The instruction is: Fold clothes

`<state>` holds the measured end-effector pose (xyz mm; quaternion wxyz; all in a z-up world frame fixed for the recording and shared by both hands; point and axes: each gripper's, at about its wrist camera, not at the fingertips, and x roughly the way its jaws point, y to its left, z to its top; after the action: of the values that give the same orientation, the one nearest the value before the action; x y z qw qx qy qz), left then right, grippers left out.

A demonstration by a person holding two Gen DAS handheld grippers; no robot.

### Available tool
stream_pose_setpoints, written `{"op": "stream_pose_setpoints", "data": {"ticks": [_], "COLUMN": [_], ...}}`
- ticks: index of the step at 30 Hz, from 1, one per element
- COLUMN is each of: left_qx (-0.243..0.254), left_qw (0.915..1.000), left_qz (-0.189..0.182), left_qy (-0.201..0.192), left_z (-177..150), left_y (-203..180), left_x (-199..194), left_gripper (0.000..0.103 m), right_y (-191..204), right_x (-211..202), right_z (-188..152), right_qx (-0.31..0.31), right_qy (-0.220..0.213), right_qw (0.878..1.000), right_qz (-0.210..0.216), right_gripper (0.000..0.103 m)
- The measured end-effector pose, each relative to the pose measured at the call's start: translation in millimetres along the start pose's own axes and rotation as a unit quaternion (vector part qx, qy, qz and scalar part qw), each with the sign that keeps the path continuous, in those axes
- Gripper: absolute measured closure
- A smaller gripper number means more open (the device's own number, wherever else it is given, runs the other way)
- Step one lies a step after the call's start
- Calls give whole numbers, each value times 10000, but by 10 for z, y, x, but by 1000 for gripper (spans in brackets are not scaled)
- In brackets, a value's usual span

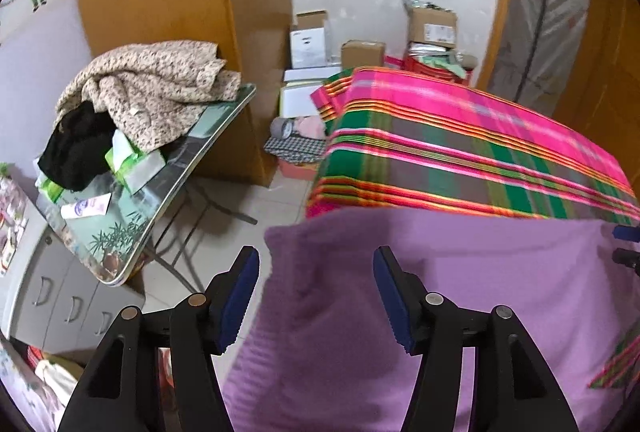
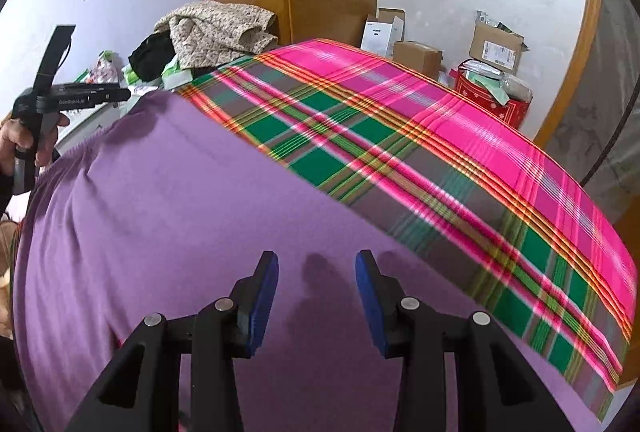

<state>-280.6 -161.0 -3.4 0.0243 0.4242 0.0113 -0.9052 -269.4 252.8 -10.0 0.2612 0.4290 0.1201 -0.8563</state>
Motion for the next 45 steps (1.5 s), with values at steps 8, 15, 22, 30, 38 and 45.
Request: {"op": "stream_pose_setpoints", "data": {"ticks": [8,15,22,30,38,45], "left_qx": [-161,-121,-156,46,195,142], "left_qw": [9992,9988,9985,9992,9997,9987], "left_qz": [49,41,47,-7,9,-158], "left_qy": [349,472,531,386,131,-453], "left_z": [44,56,129,123,109,37], "left_y": [89,49,48,-31,-92,-59], "left_x": [381,526,606,586,394,-135], "left_gripper": [41,41,41,66,77,78], "right_y": [-267,-351,-413,-418,-287,-97], "right_x": [289,393,405,399,207,-298], "right_z": [135,104,100,149,144,105], "right_qx": [110,154,151,322,166,95], "right_qy": [73,116,144,332,166,-240], "right_qw": [9998,9993,9991,9986,9997,9997], "right_qz": [163,315,358,239,1,-38], "right_gripper": [62,62,61,99,99,99]}}
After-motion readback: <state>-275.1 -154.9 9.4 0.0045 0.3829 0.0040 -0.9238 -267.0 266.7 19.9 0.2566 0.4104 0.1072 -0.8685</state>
